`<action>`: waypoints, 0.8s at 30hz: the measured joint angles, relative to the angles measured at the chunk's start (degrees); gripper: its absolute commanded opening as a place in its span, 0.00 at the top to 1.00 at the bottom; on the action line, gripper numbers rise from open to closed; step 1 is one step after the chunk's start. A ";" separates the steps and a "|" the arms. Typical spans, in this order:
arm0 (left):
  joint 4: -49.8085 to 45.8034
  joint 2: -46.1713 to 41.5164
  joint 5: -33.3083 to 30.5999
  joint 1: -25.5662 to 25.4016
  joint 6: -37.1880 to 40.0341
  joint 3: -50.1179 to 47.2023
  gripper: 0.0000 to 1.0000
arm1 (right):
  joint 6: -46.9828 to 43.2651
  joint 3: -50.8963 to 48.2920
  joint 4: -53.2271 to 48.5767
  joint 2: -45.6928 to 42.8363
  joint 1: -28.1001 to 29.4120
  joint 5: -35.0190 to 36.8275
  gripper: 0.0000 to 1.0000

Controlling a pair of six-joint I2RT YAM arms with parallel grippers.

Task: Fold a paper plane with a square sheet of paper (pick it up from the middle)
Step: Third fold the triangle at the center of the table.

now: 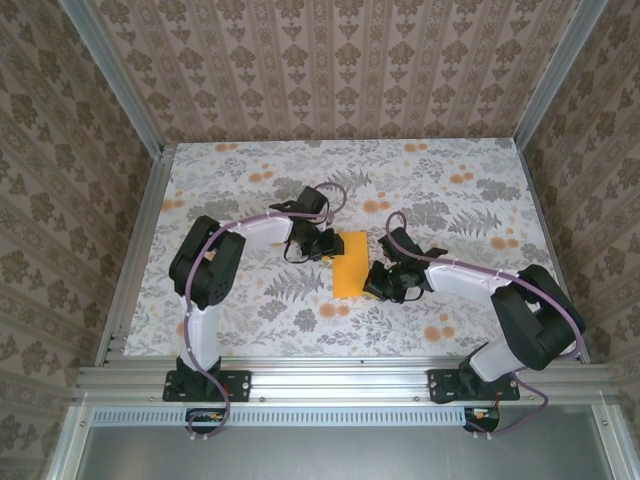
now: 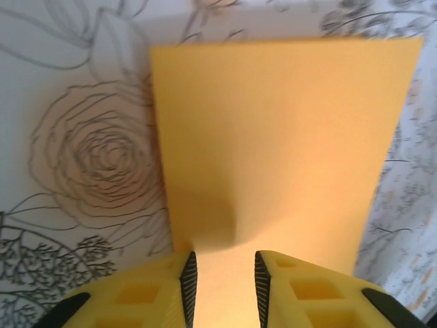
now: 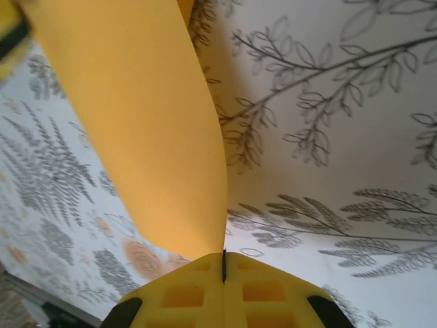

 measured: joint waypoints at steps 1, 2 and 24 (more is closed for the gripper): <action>0.70 -0.44 0.24 0.00 0.02 0.00 0.66 | -1.11 0.70 -1.66 0.26 0.00 0.11 1.00; 1.25 -0.76 0.42 0.00 0.02 0.00 0.66 | -2.27 1.40 -3.19 0.46 0.00 0.26 1.00; 2.34 3.02 -1.79 0.04 0.59 1.33 0.80 | -11.32 14.01 -11.89 6.73 0.04 0.66 1.00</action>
